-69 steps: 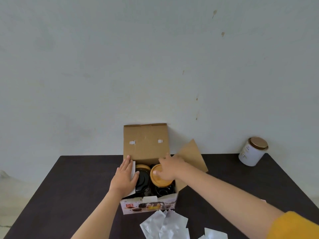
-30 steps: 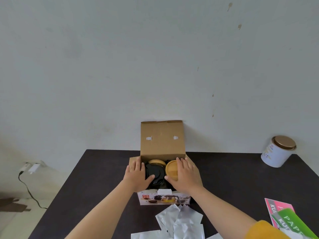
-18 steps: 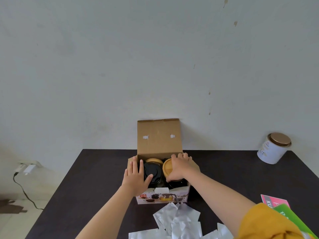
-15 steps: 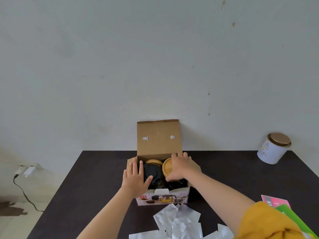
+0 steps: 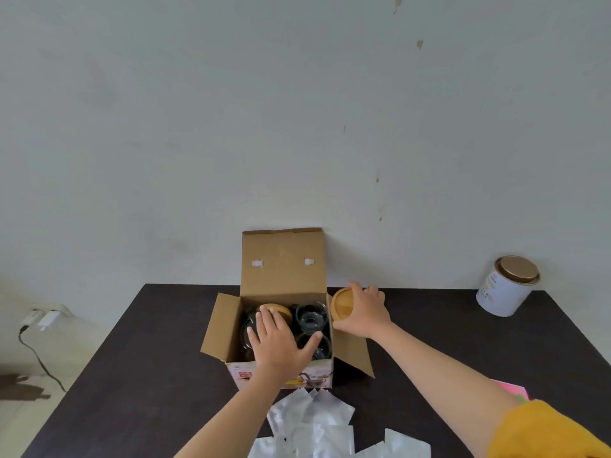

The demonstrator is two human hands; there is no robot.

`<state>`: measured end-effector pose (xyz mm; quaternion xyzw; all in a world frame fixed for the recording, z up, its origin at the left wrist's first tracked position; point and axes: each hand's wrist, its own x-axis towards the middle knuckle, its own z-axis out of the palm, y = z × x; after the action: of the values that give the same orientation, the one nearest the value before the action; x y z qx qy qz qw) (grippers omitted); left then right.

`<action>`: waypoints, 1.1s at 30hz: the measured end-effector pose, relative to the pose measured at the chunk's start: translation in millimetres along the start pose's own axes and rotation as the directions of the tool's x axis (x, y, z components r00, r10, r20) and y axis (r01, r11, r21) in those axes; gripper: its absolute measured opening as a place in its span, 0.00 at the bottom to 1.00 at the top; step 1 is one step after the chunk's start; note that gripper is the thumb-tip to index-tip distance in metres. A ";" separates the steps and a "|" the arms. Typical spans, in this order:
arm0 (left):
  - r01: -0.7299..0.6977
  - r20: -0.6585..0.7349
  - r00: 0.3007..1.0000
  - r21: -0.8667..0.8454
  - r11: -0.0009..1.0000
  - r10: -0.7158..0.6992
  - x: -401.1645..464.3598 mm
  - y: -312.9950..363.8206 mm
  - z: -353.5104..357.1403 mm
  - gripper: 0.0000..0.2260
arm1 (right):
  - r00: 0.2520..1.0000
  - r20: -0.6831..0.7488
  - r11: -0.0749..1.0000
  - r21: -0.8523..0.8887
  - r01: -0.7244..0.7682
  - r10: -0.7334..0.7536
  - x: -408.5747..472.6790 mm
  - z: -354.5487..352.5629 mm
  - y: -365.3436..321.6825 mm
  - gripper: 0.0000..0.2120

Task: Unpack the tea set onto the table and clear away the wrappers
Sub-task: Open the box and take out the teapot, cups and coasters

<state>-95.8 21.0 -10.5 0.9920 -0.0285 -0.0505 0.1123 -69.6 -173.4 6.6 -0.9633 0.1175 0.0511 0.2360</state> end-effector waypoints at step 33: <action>0.242 0.000 0.970 0.118 0.963 -0.244 4.1 40.0 40.7 0.66 | 0.972 -0.036 0.973 0.021 -0.230 0.231 111.7 -9.3 232.4 0.36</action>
<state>-97.9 -27.1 -41.4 0.9924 0.0895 -0.0695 0.0469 -19.4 -400.4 -105.2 -0.9419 0.2335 0.0586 0.2344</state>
